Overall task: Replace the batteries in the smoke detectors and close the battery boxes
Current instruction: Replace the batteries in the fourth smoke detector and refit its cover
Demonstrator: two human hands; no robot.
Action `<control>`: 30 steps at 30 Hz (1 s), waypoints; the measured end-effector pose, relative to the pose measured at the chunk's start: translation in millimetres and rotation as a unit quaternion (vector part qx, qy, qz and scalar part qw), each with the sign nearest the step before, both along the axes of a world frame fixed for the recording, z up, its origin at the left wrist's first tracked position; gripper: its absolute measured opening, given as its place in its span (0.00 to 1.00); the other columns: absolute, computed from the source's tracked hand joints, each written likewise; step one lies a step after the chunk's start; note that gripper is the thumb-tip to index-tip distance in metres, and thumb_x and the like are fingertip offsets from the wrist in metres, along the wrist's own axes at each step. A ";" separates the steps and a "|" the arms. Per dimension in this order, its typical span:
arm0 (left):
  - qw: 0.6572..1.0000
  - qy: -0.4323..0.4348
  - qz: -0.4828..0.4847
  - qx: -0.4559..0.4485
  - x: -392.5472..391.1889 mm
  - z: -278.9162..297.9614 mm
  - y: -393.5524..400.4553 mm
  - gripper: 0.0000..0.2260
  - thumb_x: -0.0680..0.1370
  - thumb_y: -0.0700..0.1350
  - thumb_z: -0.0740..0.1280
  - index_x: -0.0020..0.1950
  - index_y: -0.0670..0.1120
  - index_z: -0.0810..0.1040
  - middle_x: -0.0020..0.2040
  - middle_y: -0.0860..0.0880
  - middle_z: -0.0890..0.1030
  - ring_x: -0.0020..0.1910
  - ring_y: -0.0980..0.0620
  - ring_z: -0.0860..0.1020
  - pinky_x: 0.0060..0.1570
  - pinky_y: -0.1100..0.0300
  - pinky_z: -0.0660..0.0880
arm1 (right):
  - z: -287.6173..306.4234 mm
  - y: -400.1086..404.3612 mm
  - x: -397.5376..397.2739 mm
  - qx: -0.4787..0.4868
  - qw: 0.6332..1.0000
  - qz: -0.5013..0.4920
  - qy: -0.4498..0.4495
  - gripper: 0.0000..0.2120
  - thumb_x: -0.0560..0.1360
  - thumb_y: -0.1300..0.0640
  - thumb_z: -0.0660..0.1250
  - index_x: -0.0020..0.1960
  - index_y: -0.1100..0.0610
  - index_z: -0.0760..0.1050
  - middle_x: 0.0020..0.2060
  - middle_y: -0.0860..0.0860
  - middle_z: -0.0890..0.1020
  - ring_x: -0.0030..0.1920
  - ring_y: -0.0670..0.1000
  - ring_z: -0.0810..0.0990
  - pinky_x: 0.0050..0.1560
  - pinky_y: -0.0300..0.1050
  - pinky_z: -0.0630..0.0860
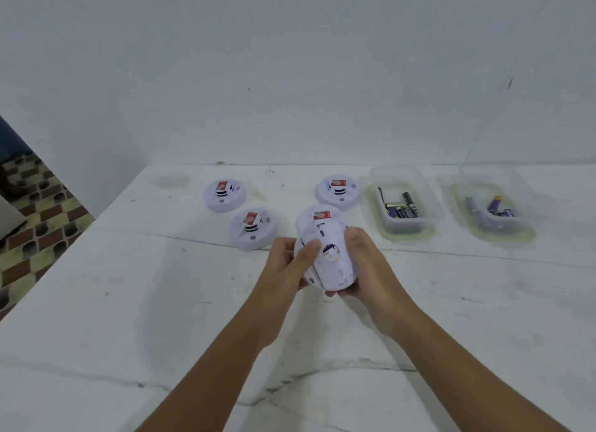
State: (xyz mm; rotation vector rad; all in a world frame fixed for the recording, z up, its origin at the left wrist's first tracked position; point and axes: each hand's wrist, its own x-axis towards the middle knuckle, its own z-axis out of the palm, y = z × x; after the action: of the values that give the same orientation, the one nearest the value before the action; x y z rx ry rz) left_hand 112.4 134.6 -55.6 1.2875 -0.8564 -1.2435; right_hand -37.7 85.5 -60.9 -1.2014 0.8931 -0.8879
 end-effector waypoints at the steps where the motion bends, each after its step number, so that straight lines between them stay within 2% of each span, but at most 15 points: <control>1: 0.999 0.038 -0.007 0.011 -8.2 -5.6 1.0 0.28 0.74 0.61 0.71 0.63 0.42 0.74 0.61 0.42 0.83 0.60 0.44 0.84 0.62 0.42 0.80 | -8.8 1.8 -4.0 0.005 1.000 0.009 -0.008 0.22 0.87 0.40 0.54 0.67 0.55 0.75 0.55 0.56 0.86 0.50 0.58 0.86 0.45 0.55 0.82; 3: 0.995 0.091 -0.022 0.025 -22.5 -11.7 2.6 0.29 0.77 0.62 0.68 0.70 0.44 0.77 0.65 0.41 0.83 0.65 0.39 0.81 0.68 0.37 0.74 | -24.3 2.9 -11.2 0.016 1.000 0.003 -0.018 0.25 0.84 0.37 0.58 0.67 0.56 0.75 0.60 0.57 0.84 0.61 0.61 0.83 0.60 0.61 0.81; 5: 0.990 0.135 -0.017 0.028 -31.3 -14.2 2.4 0.28 0.79 0.61 0.67 0.72 0.43 0.77 0.67 0.39 0.81 0.67 0.37 0.79 0.71 0.35 0.71 | -33.0 1.7 -15.9 0.010 1.000 -0.018 -0.010 0.24 0.81 0.33 0.61 0.65 0.50 0.75 0.61 0.56 0.83 0.64 0.59 0.82 0.66 0.65 0.78; 6: 0.986 0.162 -0.012 0.032 -33.9 -14.3 2.3 0.26 0.82 0.58 0.66 0.73 0.42 0.76 0.68 0.37 0.80 0.68 0.37 0.78 0.71 0.36 0.71 | -35.5 0.2 -16.7 -0.008 1.000 -0.018 0.008 0.22 0.81 0.32 0.61 0.64 0.46 0.75 0.61 0.54 0.83 0.64 0.58 0.81 0.65 0.67 0.77; 8: 0.979 0.202 -0.009 0.037 -35.2 -13.3 2.0 0.21 0.86 0.53 0.62 0.73 0.41 0.75 0.69 0.36 0.79 0.68 0.38 0.79 0.68 0.38 0.74 | -38.0 -4.0 -18.9 -0.099 0.990 -0.011 0.102 0.19 0.81 0.32 0.59 0.64 0.41 0.75 0.59 0.50 0.81 0.64 0.55 0.79 0.63 0.66 0.77; 10: 0.971 0.236 -0.009 0.040 -36.6 -12.9 0.8 0.20 0.85 0.51 0.62 0.73 0.41 0.75 0.67 0.37 0.81 0.63 0.40 0.82 0.62 0.41 0.78 | -38.6 -6.3 -22.7 -0.191 0.960 -0.023 0.203 0.17 0.83 0.38 0.59 0.68 0.42 0.73 0.58 0.48 0.76 0.65 0.52 0.73 0.65 0.58 0.75; 11: 0.966 0.255 -0.006 0.044 -37.2 -13.5 -1.7 0.20 0.84 0.51 0.62 0.73 0.41 0.76 0.66 0.38 0.82 0.61 0.41 0.83 0.60 0.42 0.80 | -38.0 -5.4 -25.2 -0.217 0.949 -0.038 0.223 0.16 0.84 0.41 0.61 0.70 0.44 0.71 0.58 0.47 0.74 0.65 0.51 0.70 0.66 0.55 0.73; 13: 0.954 0.296 -0.014 0.046 -39.8 -9.8 -4.3 0.22 0.83 0.52 0.63 0.72 0.41 0.77 0.64 0.37 0.83 0.60 0.40 0.83 0.61 0.41 0.80 | -37.8 -1.3 -31.2 -0.251 0.943 -0.068 0.208 0.16 0.84 0.44 0.64 0.70 0.45 0.70 0.58 0.43 0.72 0.64 0.51 0.70 0.64 0.54 0.74; 15: 0.928 0.369 -0.038 0.047 -41.2 -8.1 -9.1 0.24 0.82 0.55 0.63 0.71 0.40 0.78 0.67 0.35 0.80 0.62 0.37 0.81 0.64 0.40 0.77 | -40.7 4.5 -35.0 -0.289 0.934 -0.105 0.180 0.13 0.83 0.46 0.65 0.67 0.43 0.70 0.57 0.34 0.70 0.62 0.52 0.72 0.62 0.53 0.75; 17: 0.907 0.415 -0.047 0.047 -43.0 -10.1 -14.5 0.24 0.83 0.53 0.61 0.73 0.40 0.75 0.68 0.36 0.79 0.63 0.35 0.79 0.63 0.41 0.77 | -44.3 6.2 -36.2 -0.321 0.917 -0.155 0.181 0.13 0.82 0.49 0.66 0.66 0.44 0.71 0.58 0.39 0.71 0.59 0.52 0.72 0.61 0.44 0.72; 19: 0.901 0.429 -0.057 0.037 -45.9 -18.1 -19.9 0.22 0.84 0.49 0.61 0.76 0.41 0.72 0.67 0.37 0.79 0.64 0.37 0.78 0.63 0.43 0.78 | -45.1 5.8 -37.0 -0.331 0.906 -0.171 0.202 0.11 0.82 0.50 0.66 0.64 0.48 0.74 0.56 0.47 0.73 0.58 0.51 0.72 0.60 0.39 0.69; 21: 0.904 0.421 -0.064 0.022 -45.3 -27.3 -23.9 0.21 0.84 0.47 0.62 0.77 0.44 0.70 0.69 0.37 0.76 0.66 0.36 0.76 0.67 0.41 0.74 | -43.4 5.6 -37.8 -0.309 0.916 -0.164 0.194 0.07 0.83 0.53 0.67 0.61 0.50 0.77 0.53 0.46 0.76 0.56 0.47 0.75 0.56 0.38 0.72; 24: 0.917 0.392 -0.076 0.010 -40.6 -35.6 -28.2 0.18 0.85 0.45 0.63 0.75 0.46 0.72 0.72 0.36 0.74 0.70 0.34 0.74 0.76 0.34 0.63 | -40.7 3.6 -39.1 -0.291 0.924 -0.174 0.180 0.06 0.82 0.55 0.69 0.58 0.50 0.79 0.50 0.44 0.79 0.52 0.46 0.79 0.51 0.35 0.74; 27: 0.922 0.374 -0.093 0.025 -40.1 -38.9 -28.6 0.20 0.87 0.47 0.60 0.80 0.48 0.68 0.76 0.38 0.72 0.75 0.36 0.70 0.75 0.36 0.66 | -38.7 3.9 -39.3 -0.240 0.941 -0.181 0.156 0.07 0.81 0.49 0.70 0.57 0.48 0.79 0.48 0.44 0.81 0.50 0.47 0.81 0.51 0.44 0.78; 30: 0.931 0.350 -0.099 0.043 -40.8 -42.8 -28.8 0.26 0.84 0.51 0.65 0.82 0.48 0.66 0.78 0.37 0.69 0.77 0.35 0.68 0.77 0.37 0.63 | -36.6 6.6 -42.3 -0.207 0.954 -0.175 0.129 0.16 0.76 0.39 0.72 0.56 0.47 0.78 0.47 0.45 0.82 0.49 0.48 0.81 0.52 0.50 0.80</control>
State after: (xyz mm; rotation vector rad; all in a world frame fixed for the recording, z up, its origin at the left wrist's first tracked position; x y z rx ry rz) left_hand 71.6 105.8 -98.4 0.7293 -0.4145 -1.7619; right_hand -80.0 92.1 -97.5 -1.5748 1.1929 -1.2675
